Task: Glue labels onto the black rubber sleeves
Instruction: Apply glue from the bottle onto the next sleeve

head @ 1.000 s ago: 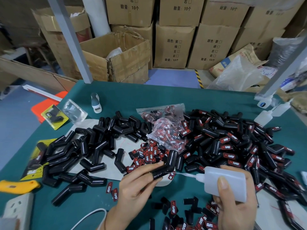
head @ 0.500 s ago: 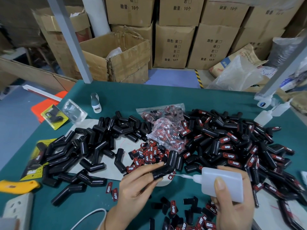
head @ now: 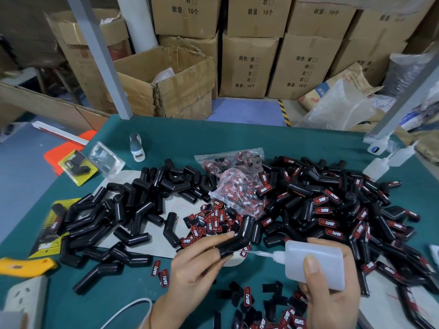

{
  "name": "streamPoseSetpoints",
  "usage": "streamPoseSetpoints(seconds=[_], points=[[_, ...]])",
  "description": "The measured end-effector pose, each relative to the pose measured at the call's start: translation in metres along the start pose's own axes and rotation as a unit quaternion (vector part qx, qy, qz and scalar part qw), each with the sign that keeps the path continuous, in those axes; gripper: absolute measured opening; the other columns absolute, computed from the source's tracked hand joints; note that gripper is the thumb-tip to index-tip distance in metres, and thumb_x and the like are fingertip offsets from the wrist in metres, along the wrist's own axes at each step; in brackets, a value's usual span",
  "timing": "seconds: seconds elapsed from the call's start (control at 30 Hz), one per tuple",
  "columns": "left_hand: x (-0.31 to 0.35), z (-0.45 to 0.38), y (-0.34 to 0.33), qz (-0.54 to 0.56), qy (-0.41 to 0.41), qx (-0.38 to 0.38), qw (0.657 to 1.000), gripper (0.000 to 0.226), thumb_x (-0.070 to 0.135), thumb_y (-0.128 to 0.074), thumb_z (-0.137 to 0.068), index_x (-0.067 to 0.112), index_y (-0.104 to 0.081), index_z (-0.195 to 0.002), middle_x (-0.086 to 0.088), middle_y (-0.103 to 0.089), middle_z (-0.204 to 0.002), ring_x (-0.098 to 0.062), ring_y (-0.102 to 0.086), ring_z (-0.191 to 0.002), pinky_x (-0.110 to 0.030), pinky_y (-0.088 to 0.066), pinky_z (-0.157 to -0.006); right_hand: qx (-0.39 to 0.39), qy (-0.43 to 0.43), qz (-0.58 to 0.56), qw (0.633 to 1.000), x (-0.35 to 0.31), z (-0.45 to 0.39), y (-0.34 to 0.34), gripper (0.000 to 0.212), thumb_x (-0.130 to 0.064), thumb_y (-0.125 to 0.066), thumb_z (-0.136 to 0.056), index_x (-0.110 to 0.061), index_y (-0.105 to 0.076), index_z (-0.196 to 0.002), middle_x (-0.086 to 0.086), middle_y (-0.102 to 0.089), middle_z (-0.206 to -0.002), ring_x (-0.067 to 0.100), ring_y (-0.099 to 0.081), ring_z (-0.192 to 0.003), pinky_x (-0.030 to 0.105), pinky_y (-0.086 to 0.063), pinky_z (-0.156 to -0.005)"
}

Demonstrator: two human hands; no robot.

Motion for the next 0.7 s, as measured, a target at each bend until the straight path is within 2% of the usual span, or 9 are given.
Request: streamPoseSetpoints(seconds=[0.13, 0.23, 0.57, 0.7], points=[[0.002, -0.001, 0.001, -0.009, -0.004, -0.001, 1.0, 0.017, 0.008, -0.072, -0.099, -0.005, -0.08, -0.092, -0.003, -0.072, -0.132, -0.022, -0.074, -0.113, -0.032, -0.059, -0.095, -0.003, -0.003, -0.002, 1.0, 0.001, 0.001, -0.001, 0.066, -0.078, -0.076, -0.072, -0.026, -0.067, -0.112, 0.01, -0.071, -0.093, 0.015, -0.066, -0.067, 0.016, -0.051, -0.052], [0.003, -0.001, -0.001, -0.013, -0.012, -0.005, 1.0, 0.015, 0.005, -0.072, -0.098, -0.005, -0.08, -0.092, -0.004, -0.071, -0.133, -0.023, -0.074, -0.113, -0.032, -0.059, -0.095, 0.003, 0.002, -0.001, 1.0, 0.002, 0.0, 0.0, 0.07, -0.078, -0.076, -0.071, -0.023, -0.066, -0.113, 0.015, -0.069, -0.092, 0.012, -0.061, -0.063, 0.016, -0.049, -0.051], [0.0, 0.001, -0.001, -0.03, -0.028, -0.014, 0.999, 0.012, -0.005, -0.07, -0.094, -0.009, -0.077, -0.084, -0.003, -0.068, -0.139, -0.024, -0.073, -0.115, -0.031, -0.058, -0.094, 0.01, 0.003, 0.0, 1.0, 0.005, -0.005, 0.007, 0.07, -0.077, -0.075, -0.074, -0.023, -0.066, -0.116, 0.011, -0.069, -0.092, 0.011, -0.061, -0.063, 0.016, -0.049, -0.051], [0.0, 0.001, 0.0, -0.031, -0.026, -0.008, 0.999, 0.012, -0.005, -0.071, -0.093, -0.009, -0.076, -0.082, -0.003, -0.068, -0.139, -0.024, -0.073, -0.116, -0.031, -0.058, -0.094, 0.01, 0.006, -0.004, 1.0, 0.007, -0.009, 0.011, 0.068, -0.075, -0.076, -0.076, -0.021, -0.065, -0.116, 0.018, -0.066, -0.091, 0.011, -0.058, -0.059, 0.015, -0.046, -0.049]])
Point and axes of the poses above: each hand's wrist, its own z-axis away from the middle knuckle, its own y-axis out of the back of the hand, x = y × z, the point moved 8 cm from there along -z, towards the middle knuckle
